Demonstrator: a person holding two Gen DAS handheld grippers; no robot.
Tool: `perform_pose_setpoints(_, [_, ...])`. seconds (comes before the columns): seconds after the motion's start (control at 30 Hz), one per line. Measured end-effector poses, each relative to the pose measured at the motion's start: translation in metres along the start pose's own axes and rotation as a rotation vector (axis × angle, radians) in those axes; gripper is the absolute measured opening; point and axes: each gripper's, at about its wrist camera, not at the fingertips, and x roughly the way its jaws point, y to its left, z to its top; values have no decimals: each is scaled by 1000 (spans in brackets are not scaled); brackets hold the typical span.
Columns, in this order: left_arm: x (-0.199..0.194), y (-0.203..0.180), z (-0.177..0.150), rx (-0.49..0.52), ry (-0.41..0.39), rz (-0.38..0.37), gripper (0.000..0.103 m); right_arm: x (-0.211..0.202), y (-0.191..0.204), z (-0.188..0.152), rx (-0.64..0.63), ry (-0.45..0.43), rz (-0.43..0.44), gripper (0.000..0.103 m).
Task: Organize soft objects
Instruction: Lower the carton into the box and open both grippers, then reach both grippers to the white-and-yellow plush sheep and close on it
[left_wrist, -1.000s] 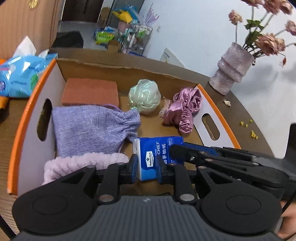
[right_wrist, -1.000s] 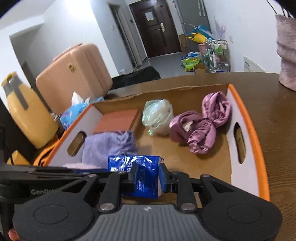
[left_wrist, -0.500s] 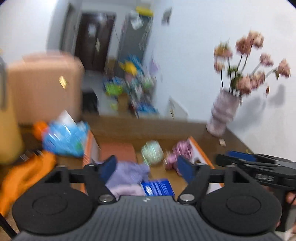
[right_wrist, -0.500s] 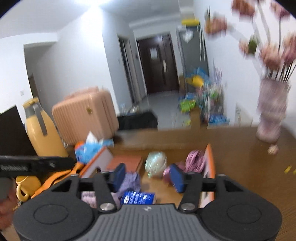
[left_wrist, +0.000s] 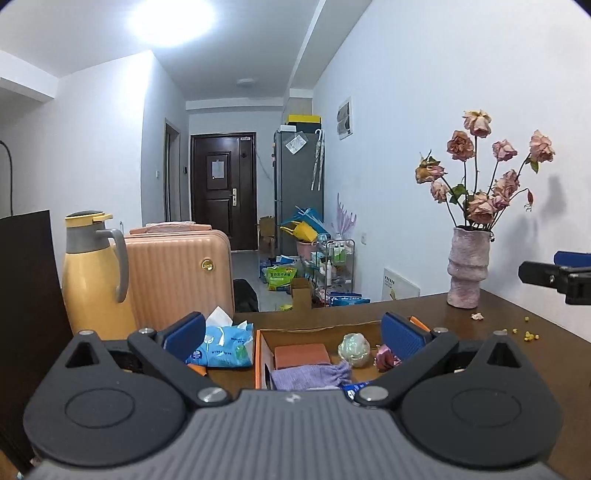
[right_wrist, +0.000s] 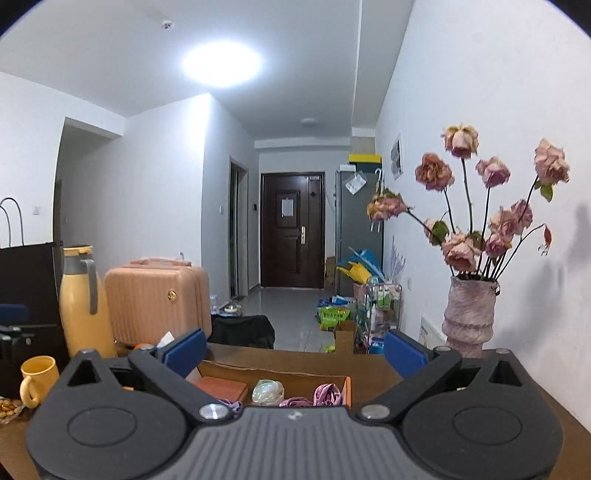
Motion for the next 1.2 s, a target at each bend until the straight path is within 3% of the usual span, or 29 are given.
perform_pose_setpoints(0.2, [-28, 7, -21, -43, -3, 13, 103, -32, 0, -17, 4, -31, -10, 103])
perform_pose_setpoints(0.47, [-58, -6, -108, -101, 117, -46, 103, -84, 11, -106, 1, 51, 15, 103])
perform_pose_setpoints(0.63, [-64, -8, -146, -107, 191, -53, 103, -93, 33, -155, -46, 137, 53, 103])
perform_pose_setpoints(0.8, [-51, 9, -145, -140, 201, 1, 103, -71, 54, -173, -17, 206, 108, 103])
perform_pose_setpoints(1.0, [-23, 24, -147, -181, 253, 6, 103, -21, 91, -173, -73, 268, 152, 100])
perform_pose_setpoints(1.1, [-11, 30, -150, -183, 270, 2, 103, 10, 104, -175, -85, 306, 153, 94])
perform_pose_setpoints(1.2, [-1, 34, -151, -175, 266, -6, 103, 34, 111, -177, -80, 334, 115, 80])
